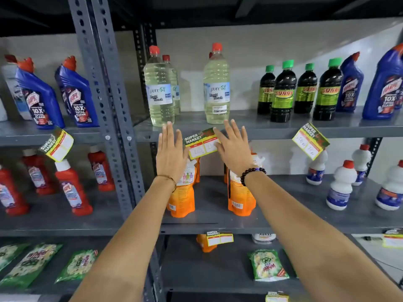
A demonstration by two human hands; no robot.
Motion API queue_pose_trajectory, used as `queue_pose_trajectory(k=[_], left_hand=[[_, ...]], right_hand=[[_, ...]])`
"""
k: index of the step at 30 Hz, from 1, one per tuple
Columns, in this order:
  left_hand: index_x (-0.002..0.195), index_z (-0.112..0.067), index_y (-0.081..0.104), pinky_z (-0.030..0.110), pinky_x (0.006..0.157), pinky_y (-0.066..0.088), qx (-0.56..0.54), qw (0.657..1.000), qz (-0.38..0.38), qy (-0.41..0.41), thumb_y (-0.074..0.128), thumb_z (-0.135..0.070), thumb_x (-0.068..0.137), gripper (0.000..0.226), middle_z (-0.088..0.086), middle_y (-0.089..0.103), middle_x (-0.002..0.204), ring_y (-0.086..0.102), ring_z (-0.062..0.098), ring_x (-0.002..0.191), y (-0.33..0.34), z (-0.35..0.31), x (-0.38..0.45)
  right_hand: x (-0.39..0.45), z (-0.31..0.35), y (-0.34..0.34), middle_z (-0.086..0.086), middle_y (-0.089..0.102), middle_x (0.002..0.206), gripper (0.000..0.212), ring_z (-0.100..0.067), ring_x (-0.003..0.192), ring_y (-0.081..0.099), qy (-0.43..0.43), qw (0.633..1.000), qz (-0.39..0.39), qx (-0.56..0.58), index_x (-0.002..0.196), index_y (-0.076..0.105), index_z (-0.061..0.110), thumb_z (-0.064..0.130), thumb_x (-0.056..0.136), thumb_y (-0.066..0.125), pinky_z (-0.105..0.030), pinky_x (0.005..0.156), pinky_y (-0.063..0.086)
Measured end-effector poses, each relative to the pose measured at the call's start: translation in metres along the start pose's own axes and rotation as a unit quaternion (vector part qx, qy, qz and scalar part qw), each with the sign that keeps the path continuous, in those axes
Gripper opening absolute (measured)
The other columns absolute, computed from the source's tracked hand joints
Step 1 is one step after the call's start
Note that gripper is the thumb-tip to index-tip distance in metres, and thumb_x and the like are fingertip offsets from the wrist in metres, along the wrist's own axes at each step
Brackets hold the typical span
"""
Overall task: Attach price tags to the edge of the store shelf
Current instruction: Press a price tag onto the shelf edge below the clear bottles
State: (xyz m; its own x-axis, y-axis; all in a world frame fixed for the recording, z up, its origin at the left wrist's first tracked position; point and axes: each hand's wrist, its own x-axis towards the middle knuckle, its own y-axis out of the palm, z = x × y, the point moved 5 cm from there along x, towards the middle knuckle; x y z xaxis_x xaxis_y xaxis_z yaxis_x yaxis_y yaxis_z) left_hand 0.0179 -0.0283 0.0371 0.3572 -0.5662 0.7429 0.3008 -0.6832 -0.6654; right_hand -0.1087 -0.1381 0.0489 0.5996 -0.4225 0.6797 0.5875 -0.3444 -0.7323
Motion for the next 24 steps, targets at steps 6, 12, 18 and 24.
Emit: queue_pose_trajectory(k=[6, 12, 18, 24], left_hand=[[0.124, -0.001, 0.057, 0.045, 0.12, 0.015, -0.062, 0.998, -0.021, -0.001, 0.058, -0.015, 0.093, 0.035, 0.026, 0.016, 0.155, 0.016, 0.041, 0.145, 0.01, 0.01, 0.01], [0.111, -0.004, 0.068, 0.039, 0.12, 0.013, -0.114, 0.993, -0.031, -0.022, 0.059, -0.017, 0.092, 0.025, 0.019, 0.02, 0.156, 0.02, 0.035, 0.145, 0.016, 0.013, 0.021], [0.105, -0.004, 0.069, 0.038, 0.122, 0.015, -0.147, 0.988, -0.023, -0.046, 0.057, -0.016, 0.094, 0.021, 0.016, 0.022, 0.157, 0.018, 0.03, 0.146, 0.02, 0.012, 0.03], [0.084, -0.004, 0.067, 0.046, 0.115, 0.031, -0.235, 0.968, -0.003, -0.085, 0.063, -0.013, 0.09, 0.012, 0.009, 0.037, 0.152, 0.022, 0.028, 0.145, 0.019, 0.016, 0.034]], right_hand=[[0.023, 0.01, 0.004, -0.018, 0.02, 0.155, 0.042, -0.035, 0.145, 0.01, 0.009, 1.0, -0.015, -0.005, 0.139, 0.033, 0.015, 0.019, 0.098, 0.038, -0.057, 0.117, 0.008], [0.032, 0.009, 0.007, -0.017, 0.027, 0.153, 0.033, -0.033, 0.144, 0.015, 0.018, 1.0, -0.022, -0.015, 0.128, 0.049, 0.013, 0.016, 0.097, 0.042, -0.054, 0.117, 0.011], [0.039, 0.008, 0.006, -0.017, 0.035, 0.149, 0.031, -0.032, 0.142, 0.021, 0.02, 0.999, -0.032, 0.007, 0.124, 0.053, 0.01, 0.014, 0.094, 0.049, -0.051, 0.119, 0.014], [0.047, 0.005, 0.003, -0.016, 0.053, 0.134, 0.016, -0.033, 0.136, 0.034, 0.05, 0.992, -0.061, 0.095, 0.1, 0.064, 0.003, 0.01, 0.09, 0.054, -0.047, 0.116, 0.023]])
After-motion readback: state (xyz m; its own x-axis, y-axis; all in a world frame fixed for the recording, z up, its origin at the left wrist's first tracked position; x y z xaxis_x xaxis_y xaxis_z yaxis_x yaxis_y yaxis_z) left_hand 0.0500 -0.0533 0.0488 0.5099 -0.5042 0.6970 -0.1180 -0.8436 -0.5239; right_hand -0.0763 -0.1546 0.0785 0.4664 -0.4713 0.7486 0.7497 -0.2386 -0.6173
